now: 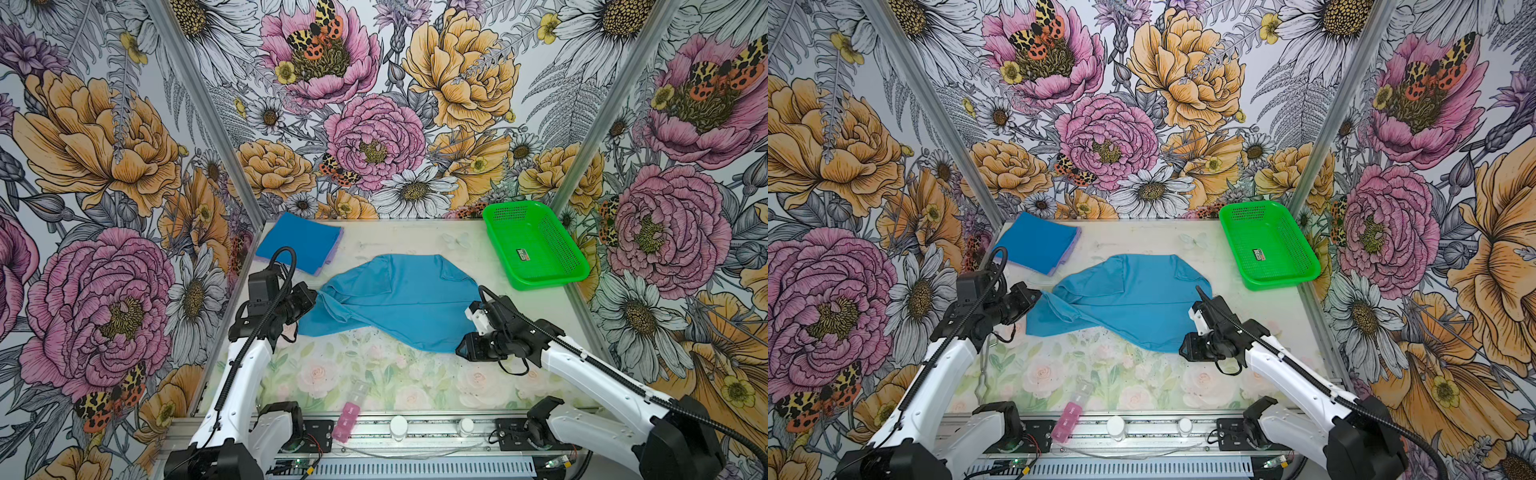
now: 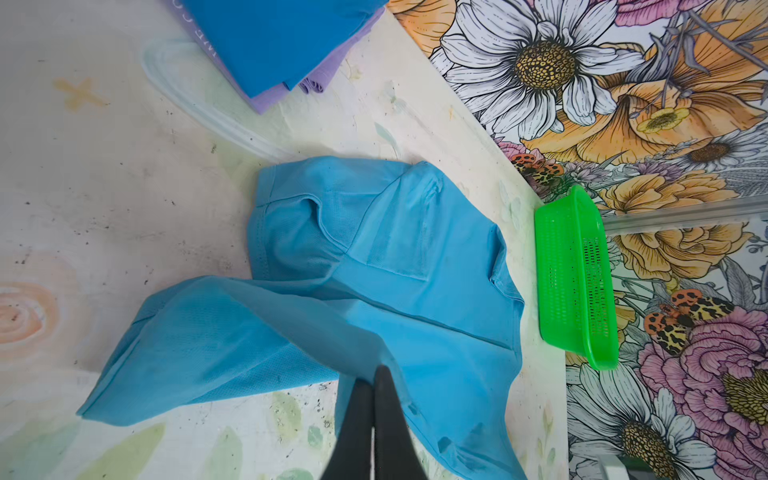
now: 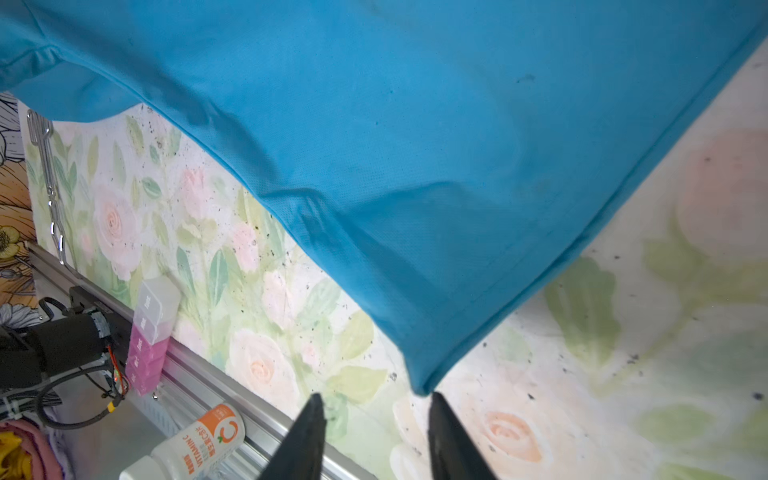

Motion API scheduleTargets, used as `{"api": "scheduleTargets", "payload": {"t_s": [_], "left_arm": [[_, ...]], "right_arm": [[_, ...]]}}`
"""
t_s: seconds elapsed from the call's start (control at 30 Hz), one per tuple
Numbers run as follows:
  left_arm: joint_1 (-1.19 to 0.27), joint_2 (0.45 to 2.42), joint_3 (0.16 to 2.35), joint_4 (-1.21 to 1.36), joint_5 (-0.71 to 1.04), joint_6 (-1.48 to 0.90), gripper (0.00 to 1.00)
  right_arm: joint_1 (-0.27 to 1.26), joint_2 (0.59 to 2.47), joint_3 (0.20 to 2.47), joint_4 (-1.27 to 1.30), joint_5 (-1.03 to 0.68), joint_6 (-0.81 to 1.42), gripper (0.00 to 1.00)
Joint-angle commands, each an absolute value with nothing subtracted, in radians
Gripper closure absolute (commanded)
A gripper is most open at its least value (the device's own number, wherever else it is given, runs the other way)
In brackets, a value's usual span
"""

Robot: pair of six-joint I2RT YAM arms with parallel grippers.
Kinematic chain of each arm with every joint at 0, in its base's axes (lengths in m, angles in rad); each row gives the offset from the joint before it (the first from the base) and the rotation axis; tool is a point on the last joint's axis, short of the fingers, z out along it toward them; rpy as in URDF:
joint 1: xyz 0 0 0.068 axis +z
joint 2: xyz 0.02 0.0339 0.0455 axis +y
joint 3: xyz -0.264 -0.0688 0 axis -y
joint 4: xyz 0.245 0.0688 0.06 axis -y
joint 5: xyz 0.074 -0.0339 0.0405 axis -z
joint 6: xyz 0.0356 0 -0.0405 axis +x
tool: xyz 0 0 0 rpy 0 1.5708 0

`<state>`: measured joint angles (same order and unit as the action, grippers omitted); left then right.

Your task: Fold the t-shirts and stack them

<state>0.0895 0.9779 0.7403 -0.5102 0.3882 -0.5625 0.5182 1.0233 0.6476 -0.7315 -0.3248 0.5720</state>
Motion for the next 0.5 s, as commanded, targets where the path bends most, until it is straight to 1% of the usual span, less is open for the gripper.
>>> {"api": "scheduleTargets", "payload": {"t_s": [0.0, 0.13, 0.27, 0.33, 0.4, 0.47], "left_arm": [[0.095, 0.974, 0.761, -0.480, 0.370, -0.562, 1.00], [0.094, 0.969, 0.747, -0.479, 0.377, -0.557, 1.00], [0.094, 0.965, 0.737, -0.479, 0.380, -0.552, 1.00], [0.094, 0.965, 0.732, -0.479, 0.380, -0.551, 1.00], [0.094, 0.967, 0.726, -0.471, 0.381, -0.552, 1.00], [0.094, 0.974, 0.723, -0.461, 0.387, -0.556, 1.00]], "right_arm": [[0.525, 0.970, 0.640, -0.780, -0.223, 0.691, 0.47], [0.536, 1.007, 0.621, -0.781, -0.219, 0.696, 0.46], [0.590, 1.066, 0.604, -0.779, -0.196, 0.714, 0.53], [0.614, 1.084, 0.584, -0.771, -0.175, 0.730, 0.61], [0.628, 1.104, 0.572, -0.751, -0.166, 0.736, 0.67], [0.634, 1.130, 0.571, -0.725, -0.165, 0.739, 0.69]]}}
